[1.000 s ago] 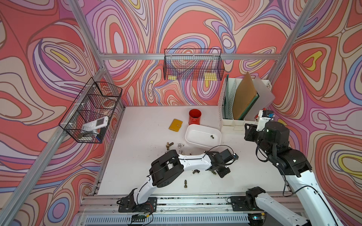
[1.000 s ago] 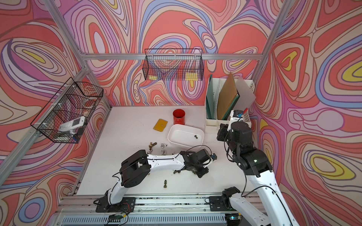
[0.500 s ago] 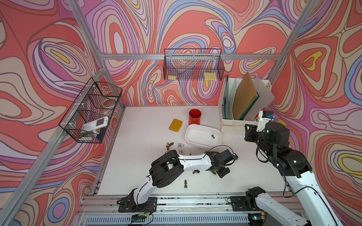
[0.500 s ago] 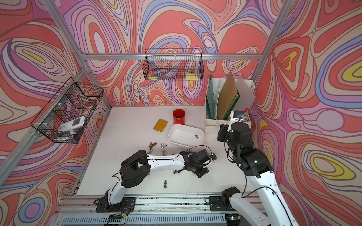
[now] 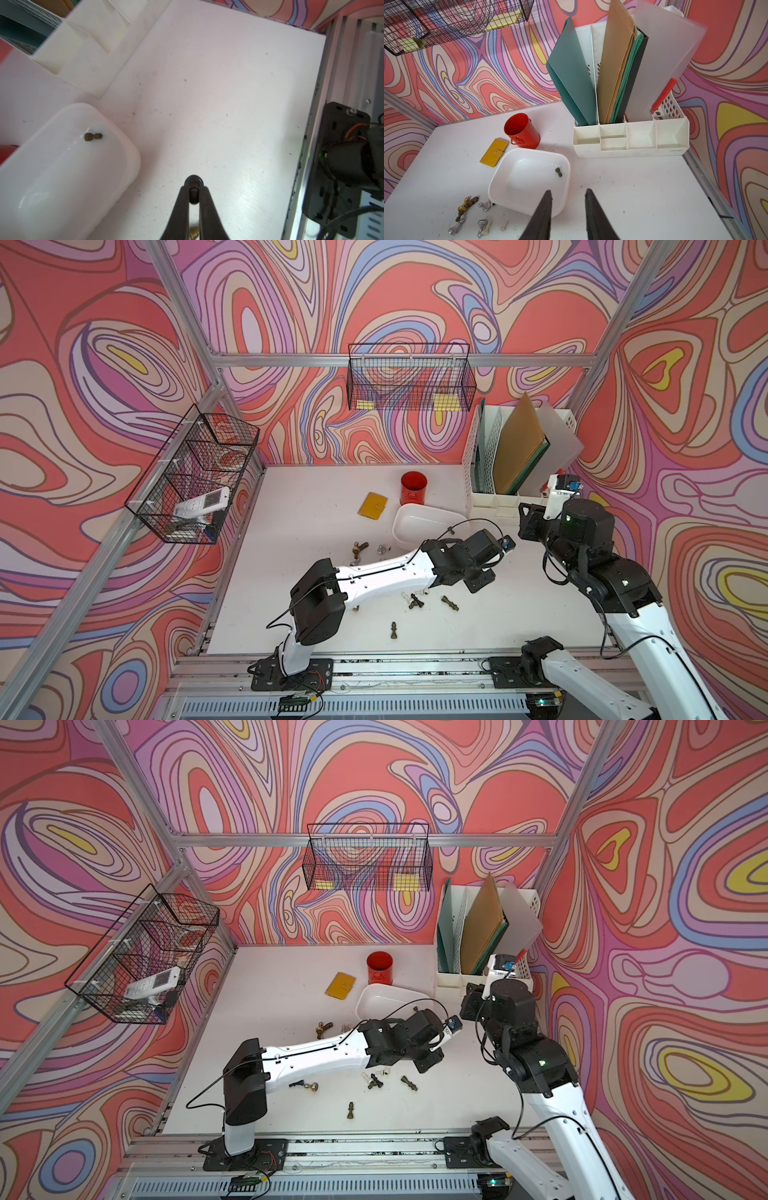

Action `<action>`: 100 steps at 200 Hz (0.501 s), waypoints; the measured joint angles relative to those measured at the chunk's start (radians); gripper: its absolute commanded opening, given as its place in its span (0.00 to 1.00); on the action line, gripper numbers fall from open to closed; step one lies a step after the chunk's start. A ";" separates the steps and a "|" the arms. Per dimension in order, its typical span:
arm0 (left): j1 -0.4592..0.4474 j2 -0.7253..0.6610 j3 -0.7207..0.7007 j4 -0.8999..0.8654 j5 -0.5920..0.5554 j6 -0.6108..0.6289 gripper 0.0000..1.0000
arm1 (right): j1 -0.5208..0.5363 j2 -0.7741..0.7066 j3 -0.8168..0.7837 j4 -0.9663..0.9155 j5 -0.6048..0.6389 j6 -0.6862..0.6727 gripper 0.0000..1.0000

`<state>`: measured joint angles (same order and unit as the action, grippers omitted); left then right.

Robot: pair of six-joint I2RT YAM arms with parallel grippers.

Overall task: Put the chess pieces into the storage box
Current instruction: Pick up the chess piece at the center of the board, then place the chess piece in the storage box.

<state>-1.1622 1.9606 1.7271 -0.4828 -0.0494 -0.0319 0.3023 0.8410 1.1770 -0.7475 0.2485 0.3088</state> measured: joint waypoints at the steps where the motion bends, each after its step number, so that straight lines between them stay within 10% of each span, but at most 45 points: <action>1: 0.003 0.000 0.005 -0.002 -0.001 0.002 0.01 | 0.000 0.000 0.000 0.000 0.000 0.000 0.30; 100: 0.230 0.291 0.312 -0.113 -0.063 0.025 0.02 | 0.000 0.019 0.003 0.000 -0.003 0.000 0.30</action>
<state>-0.9325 2.2517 2.0388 -0.5957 -0.1127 -0.0071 0.3023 0.8604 1.1801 -0.7471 0.2459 0.3088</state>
